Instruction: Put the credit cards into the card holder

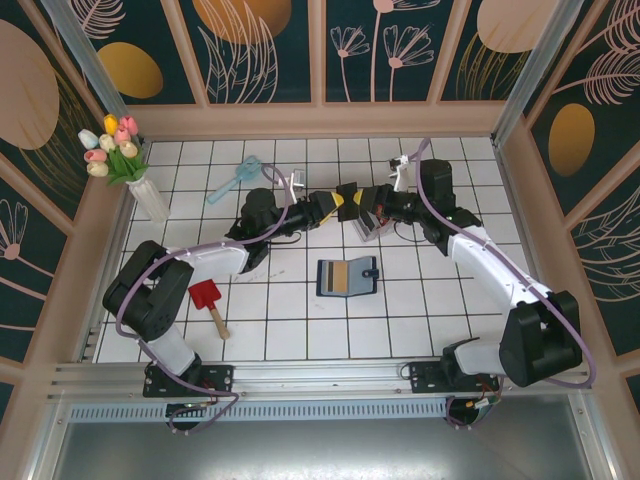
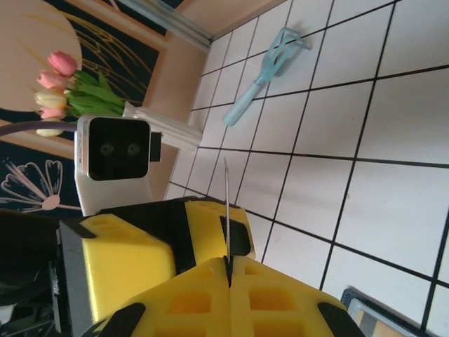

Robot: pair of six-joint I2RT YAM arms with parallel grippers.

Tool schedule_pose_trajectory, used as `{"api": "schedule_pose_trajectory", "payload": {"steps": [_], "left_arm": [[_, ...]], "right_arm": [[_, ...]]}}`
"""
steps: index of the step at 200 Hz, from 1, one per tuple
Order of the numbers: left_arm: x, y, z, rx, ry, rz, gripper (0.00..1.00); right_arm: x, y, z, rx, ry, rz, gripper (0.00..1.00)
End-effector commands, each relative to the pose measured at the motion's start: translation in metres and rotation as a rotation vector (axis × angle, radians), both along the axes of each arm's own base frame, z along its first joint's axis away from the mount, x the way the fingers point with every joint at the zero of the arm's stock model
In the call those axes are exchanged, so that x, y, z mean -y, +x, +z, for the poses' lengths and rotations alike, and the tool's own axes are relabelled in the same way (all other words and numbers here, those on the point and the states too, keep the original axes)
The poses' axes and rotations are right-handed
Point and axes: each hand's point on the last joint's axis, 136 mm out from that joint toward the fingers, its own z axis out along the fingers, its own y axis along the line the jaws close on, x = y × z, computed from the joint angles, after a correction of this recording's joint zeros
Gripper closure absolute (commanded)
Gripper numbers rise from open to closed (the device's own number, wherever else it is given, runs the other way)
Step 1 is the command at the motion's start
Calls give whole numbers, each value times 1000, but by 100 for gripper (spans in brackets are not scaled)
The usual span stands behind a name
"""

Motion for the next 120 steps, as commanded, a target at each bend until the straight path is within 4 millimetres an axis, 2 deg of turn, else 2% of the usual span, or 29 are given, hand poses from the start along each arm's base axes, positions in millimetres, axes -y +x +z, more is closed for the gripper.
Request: {"api": "schedule_pose_trajectory", "payload": {"steps": [1,23,50,66,72,82,88,100,109,120], "left_arm": [[-1,-5,8,38,-31,-20,55],[-3,-6,10,41,-36,-8,74],[-7,-7,10,42,-37,6,92],[-8,-10,9,31,-40,4,100],[-8,-11,8,28,-40,1,100],[-9,-12,2,7,-29,0,100],[-11,-13,-2,-3,-21,7,100],[-14,-16,-15,-31,7,16,100],[-17,-18,-30,-61,47,27,100],[-24,-23,-52,-100,112,54,100]], "right_arm": [[-2,-4,15,35,61,38,100],[0,-3,7,12,47,30,100],[6,0,-7,-24,28,5,100],[12,-2,-18,-51,-11,-8,96],[13,-3,-22,-57,-26,-13,92],[19,-5,-33,-79,-56,-40,76],[23,-6,-40,-100,-75,-58,71],[30,-10,-60,-152,-114,-89,66],[36,-15,-78,-199,-147,-114,62],[46,-23,-103,-264,-202,-160,62]]}}
